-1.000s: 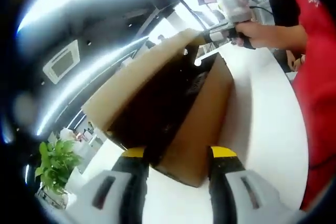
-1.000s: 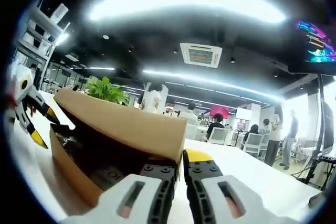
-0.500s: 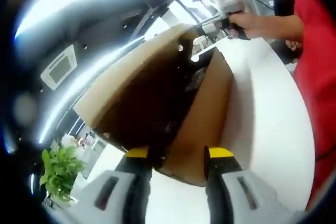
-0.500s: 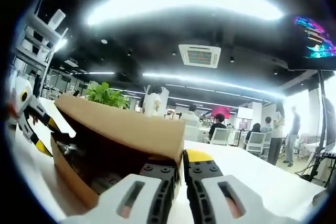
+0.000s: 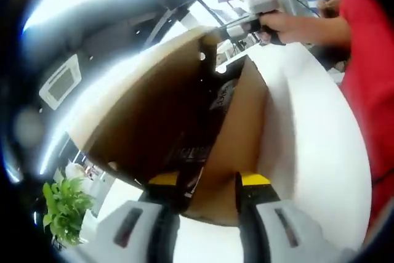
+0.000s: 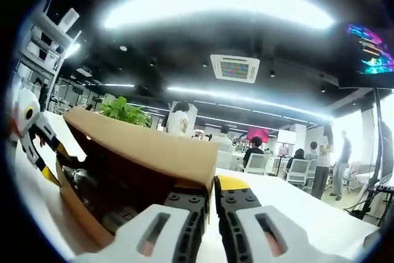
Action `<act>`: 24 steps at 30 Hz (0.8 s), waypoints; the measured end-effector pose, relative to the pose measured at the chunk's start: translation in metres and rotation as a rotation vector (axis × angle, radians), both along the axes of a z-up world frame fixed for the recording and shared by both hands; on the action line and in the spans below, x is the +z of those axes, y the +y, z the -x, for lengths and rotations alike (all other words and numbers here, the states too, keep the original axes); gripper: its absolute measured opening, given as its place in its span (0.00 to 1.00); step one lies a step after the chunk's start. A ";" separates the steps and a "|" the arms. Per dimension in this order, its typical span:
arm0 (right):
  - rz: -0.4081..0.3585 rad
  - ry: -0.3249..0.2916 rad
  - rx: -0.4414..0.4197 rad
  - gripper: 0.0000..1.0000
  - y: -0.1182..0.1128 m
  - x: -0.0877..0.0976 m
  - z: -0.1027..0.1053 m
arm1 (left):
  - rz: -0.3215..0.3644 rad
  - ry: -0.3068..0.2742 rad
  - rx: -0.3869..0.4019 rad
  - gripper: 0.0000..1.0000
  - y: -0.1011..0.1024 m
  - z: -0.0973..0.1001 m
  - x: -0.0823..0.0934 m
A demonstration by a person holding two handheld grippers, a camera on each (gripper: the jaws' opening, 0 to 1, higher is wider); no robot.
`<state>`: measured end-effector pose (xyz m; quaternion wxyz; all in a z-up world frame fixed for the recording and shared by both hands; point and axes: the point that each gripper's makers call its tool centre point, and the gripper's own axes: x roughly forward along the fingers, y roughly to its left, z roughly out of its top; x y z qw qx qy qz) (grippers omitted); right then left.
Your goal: Operate the shoe box by opening the lid, removing the specified soft item, and placing it in the target area until the item is outside and the box remains undamaged.
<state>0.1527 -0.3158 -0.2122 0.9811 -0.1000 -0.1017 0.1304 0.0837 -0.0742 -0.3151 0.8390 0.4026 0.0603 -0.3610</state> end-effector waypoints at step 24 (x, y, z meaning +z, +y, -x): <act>0.016 -0.005 0.007 0.02 0.002 -0.002 0.001 | -0.105 0.036 -0.119 0.26 -0.006 0.004 -0.010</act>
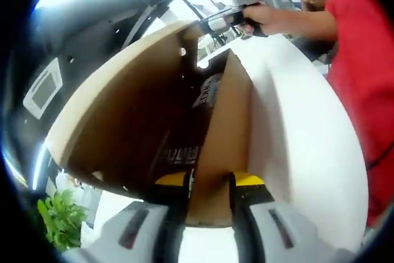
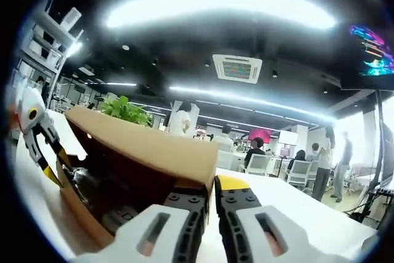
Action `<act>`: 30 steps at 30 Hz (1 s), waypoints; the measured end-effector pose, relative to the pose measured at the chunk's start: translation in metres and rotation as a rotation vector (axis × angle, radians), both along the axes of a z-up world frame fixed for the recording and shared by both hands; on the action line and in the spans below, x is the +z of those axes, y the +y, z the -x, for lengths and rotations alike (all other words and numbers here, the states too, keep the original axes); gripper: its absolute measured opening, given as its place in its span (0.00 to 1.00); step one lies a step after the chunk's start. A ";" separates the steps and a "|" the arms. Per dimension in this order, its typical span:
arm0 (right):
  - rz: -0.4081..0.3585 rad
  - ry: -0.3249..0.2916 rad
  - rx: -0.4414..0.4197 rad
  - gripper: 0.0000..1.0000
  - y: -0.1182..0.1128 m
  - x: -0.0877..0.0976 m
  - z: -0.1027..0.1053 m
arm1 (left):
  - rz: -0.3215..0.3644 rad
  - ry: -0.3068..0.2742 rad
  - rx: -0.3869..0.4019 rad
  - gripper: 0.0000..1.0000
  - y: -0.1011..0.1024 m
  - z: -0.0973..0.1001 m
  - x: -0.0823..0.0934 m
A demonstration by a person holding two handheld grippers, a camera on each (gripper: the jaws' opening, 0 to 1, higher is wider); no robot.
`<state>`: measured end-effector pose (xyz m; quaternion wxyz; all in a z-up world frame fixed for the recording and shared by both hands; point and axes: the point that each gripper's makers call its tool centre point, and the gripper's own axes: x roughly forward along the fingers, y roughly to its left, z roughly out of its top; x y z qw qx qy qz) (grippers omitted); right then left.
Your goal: Operate the shoe box by opening the lid, removing the specified soft item, and placing it in the target area until the item is outside and the box remains undamaged.
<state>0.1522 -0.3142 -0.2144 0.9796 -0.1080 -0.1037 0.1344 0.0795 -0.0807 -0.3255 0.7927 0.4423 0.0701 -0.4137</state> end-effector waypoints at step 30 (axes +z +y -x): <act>0.024 0.068 0.034 0.03 0.000 0.013 -0.010 | 0.034 0.253 -0.019 0.15 -0.002 0.002 -0.001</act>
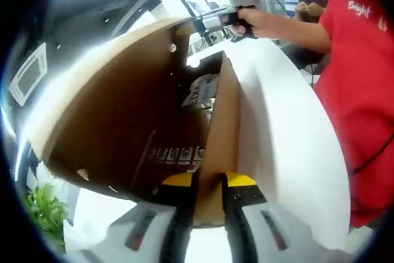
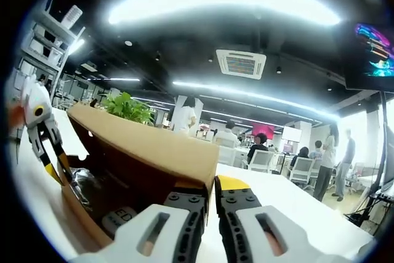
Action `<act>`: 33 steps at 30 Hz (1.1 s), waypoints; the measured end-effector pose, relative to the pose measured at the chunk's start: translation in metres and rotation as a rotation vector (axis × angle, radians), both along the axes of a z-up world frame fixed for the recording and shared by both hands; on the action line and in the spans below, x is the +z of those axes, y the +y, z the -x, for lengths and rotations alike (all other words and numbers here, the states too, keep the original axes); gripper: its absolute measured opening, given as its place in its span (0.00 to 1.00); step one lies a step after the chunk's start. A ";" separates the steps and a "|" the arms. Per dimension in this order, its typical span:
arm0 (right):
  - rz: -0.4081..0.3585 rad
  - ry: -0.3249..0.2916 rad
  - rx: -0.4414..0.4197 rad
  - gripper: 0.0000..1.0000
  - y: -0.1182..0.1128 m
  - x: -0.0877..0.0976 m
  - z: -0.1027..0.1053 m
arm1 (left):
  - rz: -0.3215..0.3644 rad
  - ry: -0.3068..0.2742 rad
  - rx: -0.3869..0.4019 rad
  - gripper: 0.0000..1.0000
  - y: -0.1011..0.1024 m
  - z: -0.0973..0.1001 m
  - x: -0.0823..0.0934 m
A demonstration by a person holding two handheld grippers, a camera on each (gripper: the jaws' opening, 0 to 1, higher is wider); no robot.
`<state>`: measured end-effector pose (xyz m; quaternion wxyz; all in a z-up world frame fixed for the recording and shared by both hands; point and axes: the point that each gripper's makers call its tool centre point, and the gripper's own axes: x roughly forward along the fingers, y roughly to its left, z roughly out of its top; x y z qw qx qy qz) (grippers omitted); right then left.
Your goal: Operate the shoe box by opening the lid, removing the specified soft item, and placing it in the target area until the item is outside and the box remains undamaged.
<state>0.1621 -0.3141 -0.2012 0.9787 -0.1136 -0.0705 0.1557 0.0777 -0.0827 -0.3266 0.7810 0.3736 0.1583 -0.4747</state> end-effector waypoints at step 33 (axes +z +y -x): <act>-0.041 -0.006 -0.009 0.02 0.001 0.004 -0.005 | 0.067 0.137 -0.072 0.09 -0.005 0.004 0.003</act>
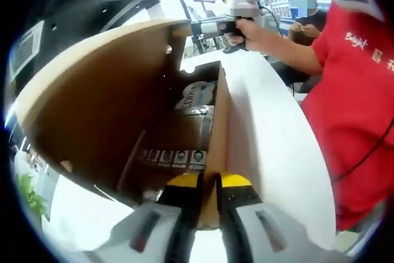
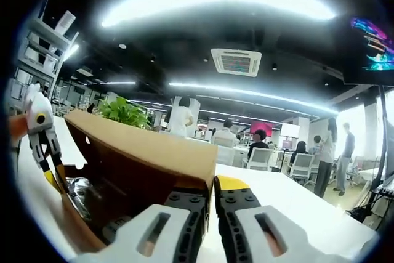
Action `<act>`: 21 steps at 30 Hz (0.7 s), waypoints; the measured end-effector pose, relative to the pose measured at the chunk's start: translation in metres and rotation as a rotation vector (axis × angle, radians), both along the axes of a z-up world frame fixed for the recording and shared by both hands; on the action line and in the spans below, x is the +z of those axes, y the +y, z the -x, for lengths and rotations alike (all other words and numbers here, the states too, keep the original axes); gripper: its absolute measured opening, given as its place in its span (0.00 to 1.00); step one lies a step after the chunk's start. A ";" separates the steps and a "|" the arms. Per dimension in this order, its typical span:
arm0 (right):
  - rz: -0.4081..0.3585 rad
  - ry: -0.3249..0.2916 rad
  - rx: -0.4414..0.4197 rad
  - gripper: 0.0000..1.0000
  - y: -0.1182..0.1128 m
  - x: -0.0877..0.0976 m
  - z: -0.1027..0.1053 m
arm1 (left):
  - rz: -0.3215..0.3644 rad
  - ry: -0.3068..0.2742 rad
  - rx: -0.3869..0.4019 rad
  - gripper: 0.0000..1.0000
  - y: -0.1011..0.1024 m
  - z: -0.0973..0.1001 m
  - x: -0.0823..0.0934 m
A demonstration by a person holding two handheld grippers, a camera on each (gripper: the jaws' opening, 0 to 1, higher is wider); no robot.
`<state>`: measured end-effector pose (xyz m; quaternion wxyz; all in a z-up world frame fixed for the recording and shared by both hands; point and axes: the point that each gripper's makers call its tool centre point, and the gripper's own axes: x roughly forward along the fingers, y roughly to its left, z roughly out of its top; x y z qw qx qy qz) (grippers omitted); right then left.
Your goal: Operate the shoe box by opening the lid, removing the specified soft item, and placing it in the target area until the item is outside and the box remains undamaged.
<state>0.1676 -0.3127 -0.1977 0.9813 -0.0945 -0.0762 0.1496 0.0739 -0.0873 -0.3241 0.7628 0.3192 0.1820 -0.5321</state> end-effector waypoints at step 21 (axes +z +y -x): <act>-0.042 0.005 -0.014 0.00 0.000 0.010 -0.005 | -0.053 0.151 -0.080 0.03 0.000 0.008 -0.003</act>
